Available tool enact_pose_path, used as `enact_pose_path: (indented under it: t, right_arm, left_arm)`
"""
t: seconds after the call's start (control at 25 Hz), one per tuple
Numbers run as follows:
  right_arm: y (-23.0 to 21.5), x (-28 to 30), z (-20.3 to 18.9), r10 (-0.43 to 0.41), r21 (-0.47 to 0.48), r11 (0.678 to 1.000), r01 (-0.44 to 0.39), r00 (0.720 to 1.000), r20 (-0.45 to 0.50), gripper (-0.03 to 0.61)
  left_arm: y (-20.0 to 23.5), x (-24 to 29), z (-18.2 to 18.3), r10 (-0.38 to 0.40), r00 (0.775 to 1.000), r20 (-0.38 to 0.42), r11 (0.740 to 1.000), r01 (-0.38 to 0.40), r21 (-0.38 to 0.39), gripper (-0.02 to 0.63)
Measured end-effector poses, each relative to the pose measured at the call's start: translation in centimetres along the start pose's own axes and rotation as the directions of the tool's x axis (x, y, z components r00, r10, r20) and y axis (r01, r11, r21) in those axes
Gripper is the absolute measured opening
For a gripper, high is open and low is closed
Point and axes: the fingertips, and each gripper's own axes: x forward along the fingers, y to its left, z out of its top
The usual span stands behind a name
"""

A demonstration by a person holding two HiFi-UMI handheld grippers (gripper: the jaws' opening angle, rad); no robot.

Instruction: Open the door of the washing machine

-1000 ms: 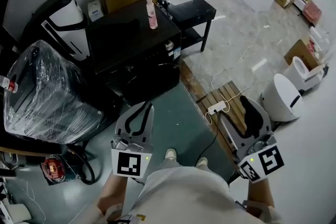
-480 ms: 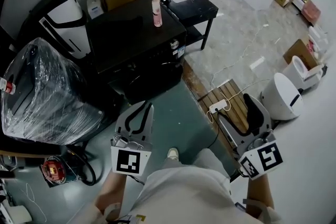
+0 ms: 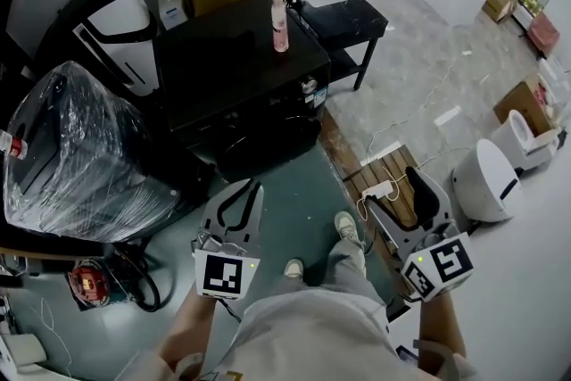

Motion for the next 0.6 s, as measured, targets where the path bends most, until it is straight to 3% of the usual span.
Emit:
enact_pose_path:
  t: [0.12, 0.24, 0.6]
  right_arm:
    - [-1.7, 3.2, -0.4, 0.059, 0.008, 0.998, -0.059, 0.998, -0.007, 0.379]
    - [-3.2, 6.6, -1.0, 0.126, 0.003, 0.992, -0.126, 0.992, -0.027, 0.377]
    - [-9.6, 16.2, -3.3, 0.321, -0.008, 0.946, -0.323, 0.942, -0.096, 0.373]
  left_arm:
    - [0.7, 1.7, -0.1, 0.022, 1.0, -0.009, 0.999, -0.022, 0.027, 0.047]
    - [1.6, 3.3, -0.9, 0.082, 0.994, -0.067, 0.996, -0.079, 0.048, 0.046]
    - [3.4, 10.4, -3.5, 0.247, 0.952, -0.182, 0.968, -0.25, 0.007, 0.048]
